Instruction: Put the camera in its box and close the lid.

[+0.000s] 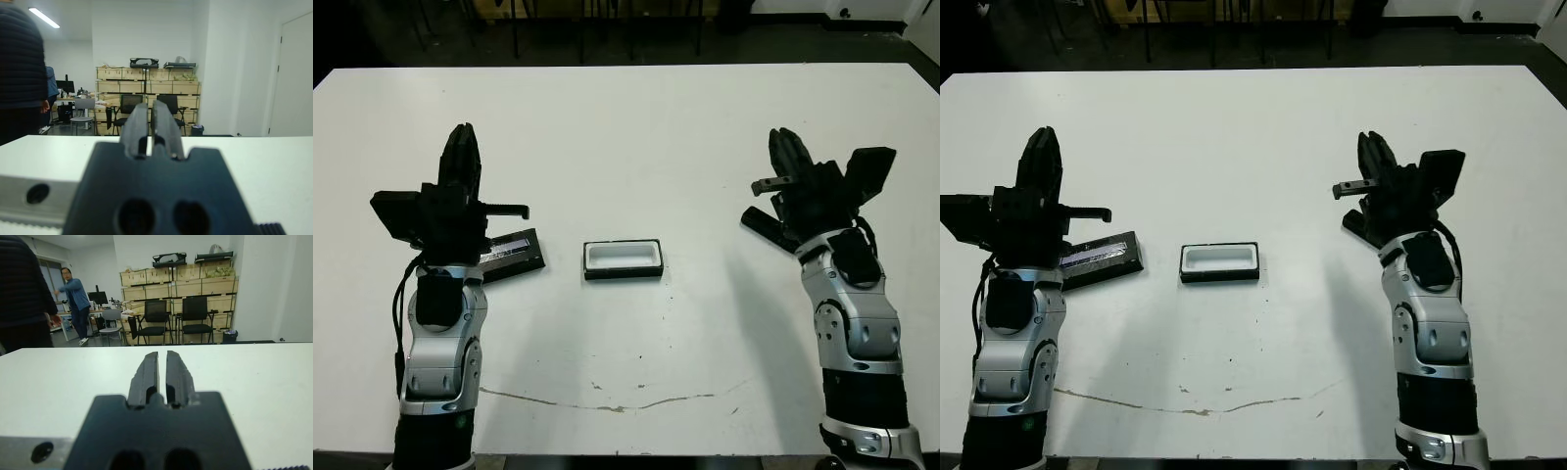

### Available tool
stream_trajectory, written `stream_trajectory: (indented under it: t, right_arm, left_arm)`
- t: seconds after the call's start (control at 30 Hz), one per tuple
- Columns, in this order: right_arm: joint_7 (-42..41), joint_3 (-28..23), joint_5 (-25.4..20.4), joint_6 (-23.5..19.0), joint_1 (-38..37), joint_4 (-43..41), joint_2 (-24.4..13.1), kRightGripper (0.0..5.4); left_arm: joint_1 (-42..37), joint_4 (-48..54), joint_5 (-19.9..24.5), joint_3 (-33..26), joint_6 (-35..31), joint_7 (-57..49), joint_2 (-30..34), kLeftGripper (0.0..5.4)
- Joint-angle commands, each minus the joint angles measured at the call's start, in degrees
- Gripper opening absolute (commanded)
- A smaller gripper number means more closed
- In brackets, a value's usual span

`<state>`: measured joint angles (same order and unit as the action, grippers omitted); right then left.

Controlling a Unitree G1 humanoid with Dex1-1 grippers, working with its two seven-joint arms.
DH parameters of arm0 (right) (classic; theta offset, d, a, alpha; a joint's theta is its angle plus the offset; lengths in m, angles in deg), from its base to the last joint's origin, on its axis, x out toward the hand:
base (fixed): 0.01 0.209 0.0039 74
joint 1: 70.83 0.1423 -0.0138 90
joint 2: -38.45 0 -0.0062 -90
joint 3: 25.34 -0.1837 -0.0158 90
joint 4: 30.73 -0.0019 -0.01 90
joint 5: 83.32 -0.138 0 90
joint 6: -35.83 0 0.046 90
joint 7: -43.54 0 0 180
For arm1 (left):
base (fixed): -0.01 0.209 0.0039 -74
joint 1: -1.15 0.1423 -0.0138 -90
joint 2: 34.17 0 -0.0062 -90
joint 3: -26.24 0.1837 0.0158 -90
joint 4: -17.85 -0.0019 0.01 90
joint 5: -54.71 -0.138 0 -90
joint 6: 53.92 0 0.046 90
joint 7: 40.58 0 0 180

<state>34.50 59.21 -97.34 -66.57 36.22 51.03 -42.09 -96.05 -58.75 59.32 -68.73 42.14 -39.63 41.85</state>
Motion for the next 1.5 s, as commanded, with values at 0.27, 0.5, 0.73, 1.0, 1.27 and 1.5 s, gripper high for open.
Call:
stream_trajectory:
  t: [0.27,0.5,0.73,1.0,1.27,1.5]
  right_arm:
    - [-0.24,-0.09,-0.39,-1.63,-1.92,-0.57,-0.4,0.0]
    - [-3.45,-1.09,-1.04,-1.22,-1.03,1.21,-3.11,0.0]
    - [-8.63,-2.03,0.98,1.51,1.54,5.39,-9.92,0.0]
    - [-19.55,-0.37,4.01,2.04,5.98,13.97,-20.77,0.31]
    - [-29.75,2.86,4.94,0.86,9.39,21.14,-25.68,1.66]
    - [-34.9,3.44,4.18,-0.25,10.06,26.32,-25.65,2.88]
  left_arm:
    - [0.18,0.68,-0.44,1.19,-2.18,-0.2,-0.14,0.01]
    - [0.84,0.89,-0.52,1.35,-2.01,-0.32,-0.02,0.01]
    - [0.77,0.49,-0.44,1.44,-1.61,0.0,0.12,0.01]
    - [0.69,0.35,-0.62,1.59,-1.52,-0.18,0.02,0.0]
    - [0.5,0.24,-0.66,1.57,-1.41,-0.18,0.1,0.0]
    - [0.73,0.41,-1.16,1.73,-1.51,-0.57,0.01,0.0]
